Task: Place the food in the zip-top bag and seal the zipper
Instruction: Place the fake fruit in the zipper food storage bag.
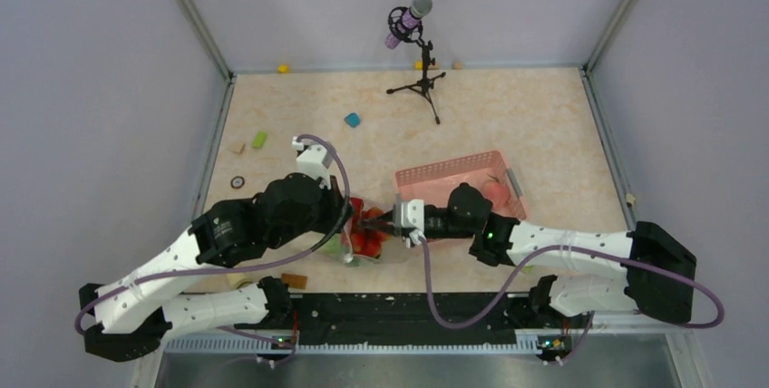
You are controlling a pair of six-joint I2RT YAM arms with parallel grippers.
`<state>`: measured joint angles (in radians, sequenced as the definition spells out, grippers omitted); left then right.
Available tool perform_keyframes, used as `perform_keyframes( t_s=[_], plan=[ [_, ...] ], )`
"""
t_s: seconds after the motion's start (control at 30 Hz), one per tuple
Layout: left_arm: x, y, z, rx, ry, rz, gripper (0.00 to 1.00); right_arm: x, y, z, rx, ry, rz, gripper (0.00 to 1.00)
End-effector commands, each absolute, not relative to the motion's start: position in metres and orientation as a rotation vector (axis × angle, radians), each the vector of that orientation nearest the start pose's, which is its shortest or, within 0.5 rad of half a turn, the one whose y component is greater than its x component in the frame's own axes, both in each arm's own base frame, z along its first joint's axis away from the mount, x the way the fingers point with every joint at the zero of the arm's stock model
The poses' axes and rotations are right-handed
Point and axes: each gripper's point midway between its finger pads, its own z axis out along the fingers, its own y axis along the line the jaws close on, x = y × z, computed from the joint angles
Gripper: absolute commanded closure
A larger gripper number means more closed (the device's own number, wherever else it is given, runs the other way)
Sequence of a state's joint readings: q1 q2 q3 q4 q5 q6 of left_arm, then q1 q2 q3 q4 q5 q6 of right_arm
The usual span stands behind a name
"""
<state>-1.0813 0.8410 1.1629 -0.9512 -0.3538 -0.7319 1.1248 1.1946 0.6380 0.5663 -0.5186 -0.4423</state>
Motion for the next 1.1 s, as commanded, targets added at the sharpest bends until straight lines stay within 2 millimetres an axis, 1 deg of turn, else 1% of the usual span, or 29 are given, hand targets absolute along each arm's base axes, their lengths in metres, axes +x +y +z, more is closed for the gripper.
perform_keyframes(
  t_s=[0.0,0.2,0.33,0.4,0.43,0.47,0.53,0.6,0.67,0.73,0.77,0.8,0.83,0.9,0.93,0.97,1.0,1.03,1.07],
  plan=[
    [0.141,-0.215,0.299,0.228,2.133,-0.803,1.00,0.169,0.396,0.324,-0.903,0.992,0.894,1.00],
    [0.139,-0.214,0.313,0.203,2.063,-0.874,1.00,0.180,0.412,0.307,-0.843,1.104,0.949,1.00],
    [0.141,-0.208,0.325,0.163,1.994,-0.910,1.00,0.185,0.433,0.285,-0.881,1.226,0.982,1.00],
    [0.143,-0.204,0.331,0.137,1.970,-0.912,1.00,0.187,0.443,0.269,-0.943,1.282,0.950,1.00],
    [0.143,-0.202,0.334,0.130,1.959,-0.916,1.00,0.192,0.445,0.259,-0.968,1.321,0.906,1.00],
    [0.143,-0.200,0.335,0.123,1.950,-0.919,1.00,0.196,0.448,0.244,-0.994,1.360,0.864,1.00],
    [0.142,-0.196,0.337,0.111,1.934,-0.921,1.00,0.202,0.450,0.223,-1.053,1.416,0.791,1.00],
    [0.143,-0.188,0.335,0.078,1.919,-0.914,1.00,0.199,0.451,0.201,-1.142,1.446,0.742,1.00],
    [0.146,-0.178,0.329,0.024,1.893,-0.900,1.00,0.192,0.450,0.189,-1.226,1.443,0.716,1.00],
    [0.150,-0.167,0.324,-0.038,1.868,-0.885,1.00,0.183,0.449,0.186,-1.291,1.424,0.730,1.00],
    [0.152,-0.163,0.321,-0.062,1.861,-0.875,1.00,0.178,0.448,0.189,-1.309,1.412,0.746,1.00],
    [0.153,-0.159,0.318,-0.081,1.858,-0.866,1.00,0.175,0.446,0.193,-1.313,1.400,0.760,0.98],
    [0.153,-0.155,0.315,-0.098,1.855,-0.857,1.00,0.173,0.444,0.201,-1.300,1.388,0.774,0.88],
    [0.156,-0.148,0.312,-0.140,1.838,-0.842,1.00,0.169,0.438,0.221,-1.259,1.360,0.799,0.63],
    [0.158,-0.146,0.307,-0.152,1.832,-0.832,1.00,0.167,0.434,0.233,-1.229,1.345,0.816,0.53],
    [0.159,-0.145,0.307,-0.164,1.817,-0.833,1.00,0.166,0.428,0.245,-1.193,1.334,0.831,0.39],
    [0.160,-0.144,0.305,-0.170,1.809,-0.827,1.00,0.164,0.422,0.259,-1.150,1.320,0.848,0.23],
    [0.162,-0.142,0.301,-0.175,1.804,-0.812,1.00,0.163,0.411,0.274,-1.090,1.309,0.865,0.09],
    [0.164,-0.140,0.298,-0.182,1.803,-0.796,1.00,0.163,0.402,0.284,-1.017,1.327,0.886,0.02]
  ],
)
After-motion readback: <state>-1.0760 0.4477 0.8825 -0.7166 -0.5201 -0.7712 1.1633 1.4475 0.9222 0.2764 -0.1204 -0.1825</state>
